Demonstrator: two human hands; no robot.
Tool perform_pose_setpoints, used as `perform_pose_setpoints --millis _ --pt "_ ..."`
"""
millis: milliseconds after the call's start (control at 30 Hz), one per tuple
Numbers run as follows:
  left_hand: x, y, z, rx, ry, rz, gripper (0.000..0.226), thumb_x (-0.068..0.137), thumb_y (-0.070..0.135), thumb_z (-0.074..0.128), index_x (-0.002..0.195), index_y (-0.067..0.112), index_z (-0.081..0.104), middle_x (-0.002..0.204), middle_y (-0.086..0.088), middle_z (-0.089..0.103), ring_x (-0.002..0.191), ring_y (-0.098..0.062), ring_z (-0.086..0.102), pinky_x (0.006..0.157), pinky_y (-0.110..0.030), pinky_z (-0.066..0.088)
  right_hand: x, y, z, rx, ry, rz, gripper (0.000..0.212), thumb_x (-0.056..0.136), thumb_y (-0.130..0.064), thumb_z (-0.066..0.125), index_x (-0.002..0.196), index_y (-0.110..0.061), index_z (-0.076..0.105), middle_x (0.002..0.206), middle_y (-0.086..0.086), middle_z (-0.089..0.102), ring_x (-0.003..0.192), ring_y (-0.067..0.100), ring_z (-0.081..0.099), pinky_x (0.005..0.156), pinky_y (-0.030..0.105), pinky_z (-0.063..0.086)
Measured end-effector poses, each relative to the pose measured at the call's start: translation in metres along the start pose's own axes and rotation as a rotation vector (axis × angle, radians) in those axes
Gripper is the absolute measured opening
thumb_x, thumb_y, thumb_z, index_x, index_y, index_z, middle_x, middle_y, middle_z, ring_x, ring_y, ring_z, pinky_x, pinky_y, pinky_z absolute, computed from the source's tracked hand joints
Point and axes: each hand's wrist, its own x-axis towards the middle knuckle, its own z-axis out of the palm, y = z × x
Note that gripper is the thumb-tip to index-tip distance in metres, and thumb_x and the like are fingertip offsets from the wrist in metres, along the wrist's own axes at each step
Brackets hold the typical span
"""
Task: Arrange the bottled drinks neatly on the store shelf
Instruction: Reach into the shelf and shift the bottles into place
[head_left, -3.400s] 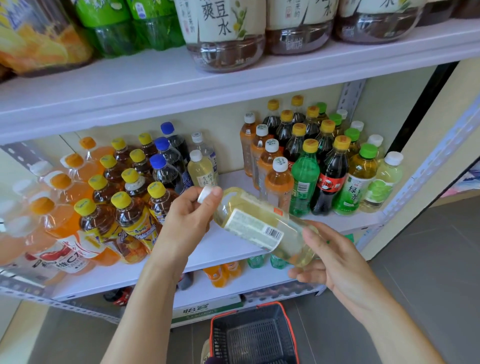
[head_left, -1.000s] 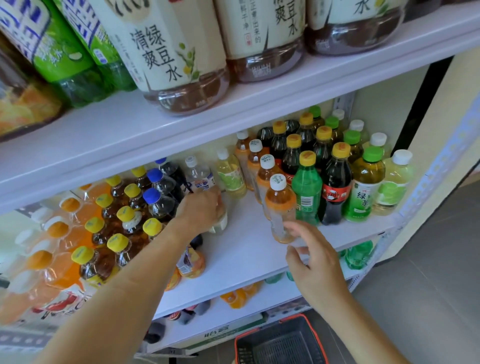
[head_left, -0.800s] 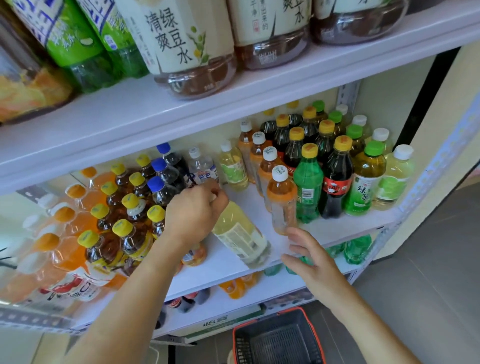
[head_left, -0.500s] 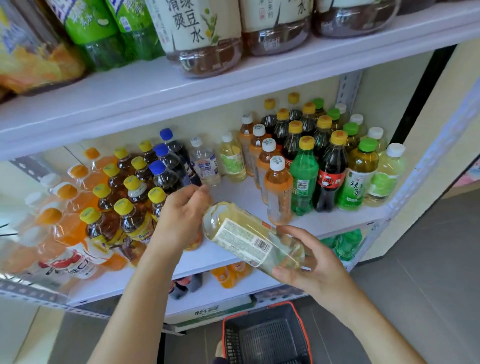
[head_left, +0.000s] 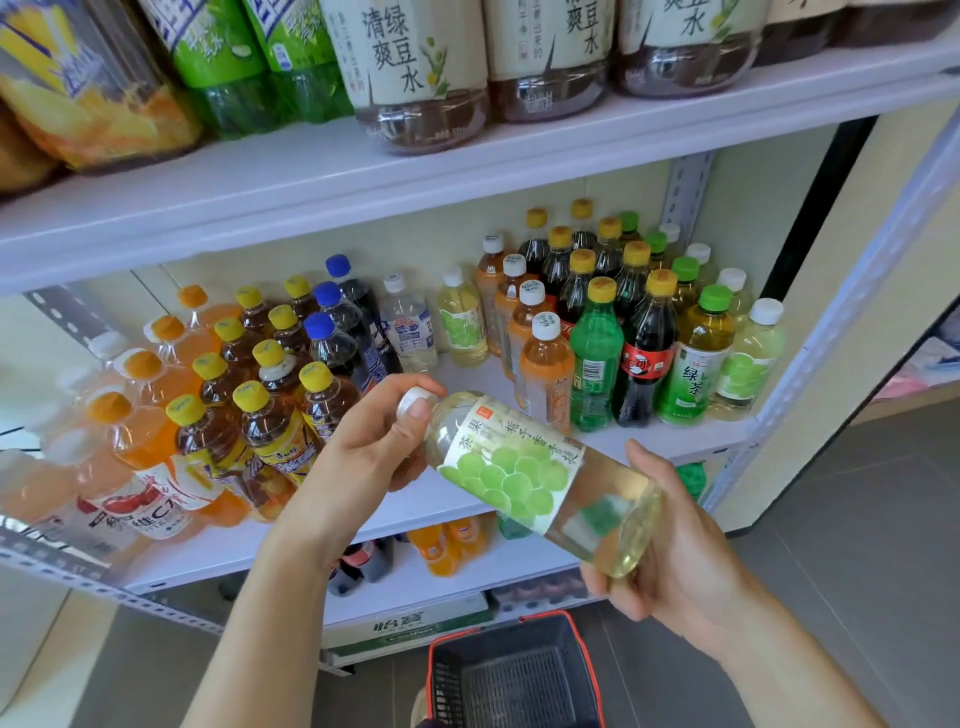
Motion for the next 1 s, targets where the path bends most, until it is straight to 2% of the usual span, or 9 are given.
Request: perform_pose_setpoints --millis 133,267,367,467,533,667,767,900,1000 --pt "-0.002 0.004 0.004 -0.025 0.066 0.041 0.031 0.094 0.043 0.053 0.104 0.016 0.063 0.071 -0.025 0.041 0.064 -0.032 0.035 0.060 -0.045 0.028 -0.003 -0.002 -0.002 0.052 -0.083 -0.034 0.064 0.089 -0.068 0.041 0.100 -0.014 0.075 0.077 0.027 0.067 0.055 0.029 0.065 0.046 0.028 0.049" --pt "-0.002 0.003 0.008 0.020 0.204 0.047 0.036 0.092 0.048 0.053 0.086 0.012 0.057 0.051 0.008 0.035 0.042 -0.008 0.029 0.040 -0.016 0.027 -0.007 -0.001 0.008 0.033 -0.086 -0.190 0.057 0.071 -0.055 0.080 0.118 -0.028 0.064 0.094 0.016 0.069 0.077 0.026 0.066 0.057 0.032 0.053" --pt "0.001 -0.001 0.008 0.048 0.278 -0.044 0.038 0.096 0.044 0.052 0.074 0.013 0.044 0.051 0.004 0.030 0.042 -0.010 0.025 0.039 -0.017 0.023 -0.011 0.001 0.012 -0.016 -0.060 -0.258 0.071 0.056 -0.031 0.095 0.117 -0.040 0.060 0.093 0.013 0.067 0.075 0.026 0.064 0.058 0.033 0.054" --pt "0.001 -0.004 0.006 0.056 0.268 -0.119 0.042 0.101 0.041 0.050 0.083 0.002 0.050 0.064 -0.010 0.037 0.055 -0.022 0.035 0.049 -0.029 0.033 -0.016 0.000 0.014 -0.091 -0.010 -0.251 0.081 0.055 -0.041 0.094 0.126 -0.037 0.054 0.092 0.014 0.070 0.061 0.029 0.061 0.052 0.032 0.053" --pt "-0.001 -0.004 0.004 0.058 0.246 -0.082 0.033 0.100 0.042 0.050 0.080 0.020 0.062 0.063 -0.003 0.048 0.058 -0.020 0.045 0.053 -0.031 0.041 -0.017 0.000 0.014 -0.171 0.027 -0.236 0.082 0.057 -0.061 0.086 0.127 -0.032 0.053 0.092 0.019 0.072 0.053 0.028 0.061 0.046 0.029 0.050" --pt "-0.007 -0.004 -0.006 -0.094 0.014 -0.006 0.029 0.090 0.042 0.058 0.106 0.018 0.058 0.076 -0.009 0.045 0.066 -0.028 0.032 0.060 -0.041 0.021 -0.013 -0.001 0.011 -0.202 0.123 -0.167 0.080 0.058 -0.087 0.057 0.102 -0.021 0.064 0.067 0.024 0.065 0.043 0.026 0.057 0.037 0.025 0.043" --pt "-0.009 -0.002 -0.007 -0.183 -0.045 0.050 0.028 0.087 0.038 0.062 0.106 0.018 0.062 0.067 0.003 0.046 0.054 -0.013 0.033 0.050 -0.025 0.023 -0.012 -0.004 0.005 -0.225 0.089 -0.129 0.078 0.060 -0.091 0.048 0.082 -0.020 0.072 0.064 0.022 0.062 0.043 0.024 0.055 0.038 0.024 0.041" --pt "-0.008 0.002 0.000 -0.154 0.055 0.062 0.033 0.090 0.048 0.062 0.101 0.017 0.064 0.057 0.005 0.035 0.045 -0.007 0.027 0.048 -0.022 0.024 -0.008 -0.003 0.003 -0.070 0.001 -0.234 0.076 0.062 -0.080 0.068 0.099 -0.014 0.073 0.085 0.018 0.067 0.067 0.024 0.062 0.052 0.031 0.053" --pt "-0.005 0.004 0.005 -0.114 0.155 0.044 0.041 0.093 0.048 0.055 0.096 0.008 0.061 0.054 0.005 0.027 0.045 -0.009 0.020 0.043 -0.018 0.022 -0.008 -0.004 0.006 -0.031 -0.033 -0.304 0.065 0.065 -0.051 0.085 0.121 -0.024 0.064 0.110 0.014 0.069 0.084 0.032 0.069 0.066 0.036 0.058"
